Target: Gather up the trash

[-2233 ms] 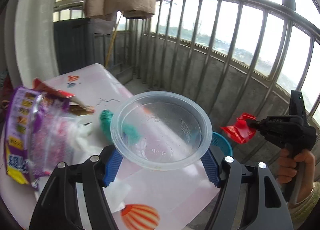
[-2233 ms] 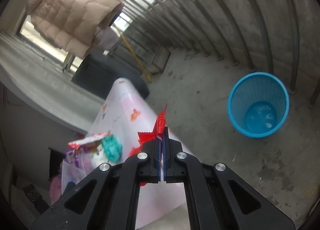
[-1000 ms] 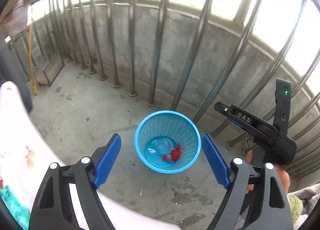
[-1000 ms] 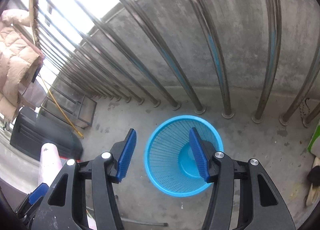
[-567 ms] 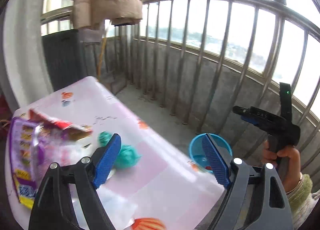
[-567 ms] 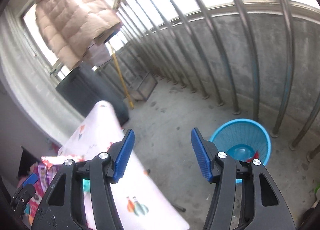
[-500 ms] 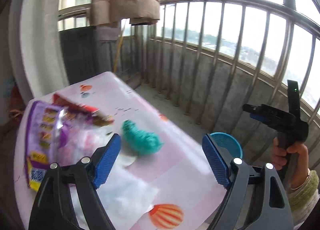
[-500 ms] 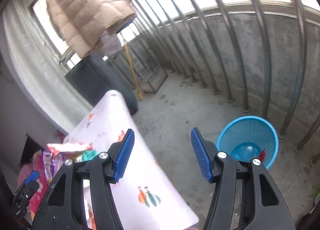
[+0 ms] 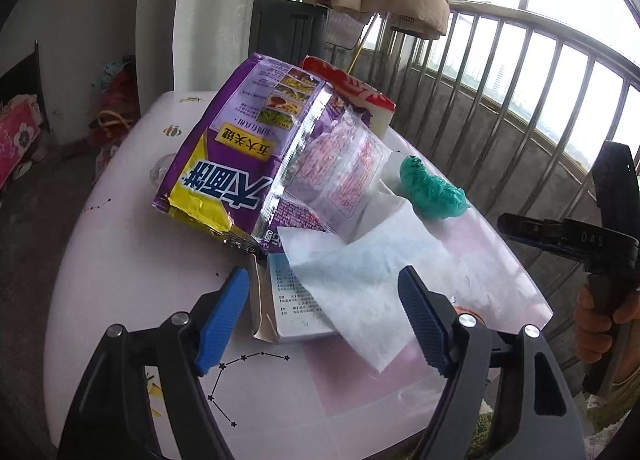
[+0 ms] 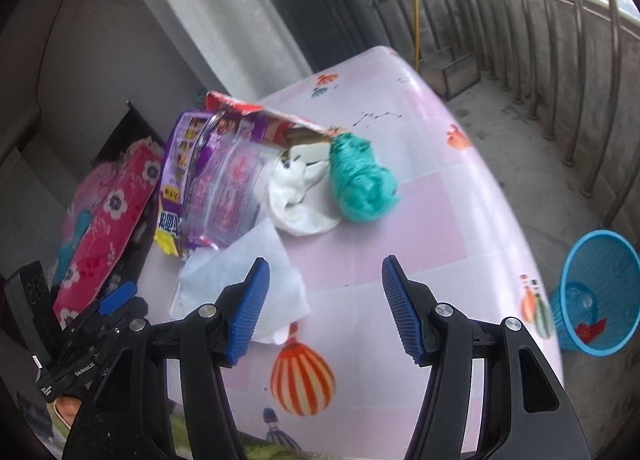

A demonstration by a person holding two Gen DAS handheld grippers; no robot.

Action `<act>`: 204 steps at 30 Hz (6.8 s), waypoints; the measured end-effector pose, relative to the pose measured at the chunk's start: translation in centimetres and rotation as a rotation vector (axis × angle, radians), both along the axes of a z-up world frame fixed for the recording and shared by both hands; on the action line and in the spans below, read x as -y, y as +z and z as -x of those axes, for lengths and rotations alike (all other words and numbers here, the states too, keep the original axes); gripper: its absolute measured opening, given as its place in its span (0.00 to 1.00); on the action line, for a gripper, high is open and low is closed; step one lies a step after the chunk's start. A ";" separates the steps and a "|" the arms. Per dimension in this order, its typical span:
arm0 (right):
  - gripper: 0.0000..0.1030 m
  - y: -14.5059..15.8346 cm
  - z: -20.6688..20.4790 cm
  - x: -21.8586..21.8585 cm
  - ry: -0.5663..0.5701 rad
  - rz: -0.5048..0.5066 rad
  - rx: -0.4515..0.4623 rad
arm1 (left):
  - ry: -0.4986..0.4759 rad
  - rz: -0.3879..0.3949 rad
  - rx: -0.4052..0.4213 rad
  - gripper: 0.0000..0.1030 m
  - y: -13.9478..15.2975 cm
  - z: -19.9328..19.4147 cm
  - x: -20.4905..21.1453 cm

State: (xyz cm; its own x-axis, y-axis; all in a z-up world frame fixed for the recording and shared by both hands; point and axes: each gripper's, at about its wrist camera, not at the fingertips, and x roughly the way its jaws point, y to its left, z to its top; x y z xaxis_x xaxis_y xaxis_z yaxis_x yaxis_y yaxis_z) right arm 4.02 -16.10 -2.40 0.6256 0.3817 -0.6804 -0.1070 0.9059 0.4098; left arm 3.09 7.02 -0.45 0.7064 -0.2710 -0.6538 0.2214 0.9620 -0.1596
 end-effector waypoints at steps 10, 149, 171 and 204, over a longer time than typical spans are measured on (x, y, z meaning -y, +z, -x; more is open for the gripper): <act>0.55 -2.3 -2.9 -5.7 0.079 0.050 -0.065 | -0.024 0.097 -0.067 0.47 -2.5 -2.8 -0.6; 0.01 6.8 2.4 10.8 -0.284 -0.250 0.250 | -0.269 0.428 0.025 0.00 7.9 -3.9 6.9; 0.01 3.7 7.4 20.9 -0.622 -0.281 0.247 | -0.530 0.393 -0.109 0.00 7.2 -7.9 20.3; 0.53 -17.3 5.4 34.6 -1.072 -0.215 -0.227 | -0.772 -0.118 -0.591 0.35 -13.6 -16.3 53.1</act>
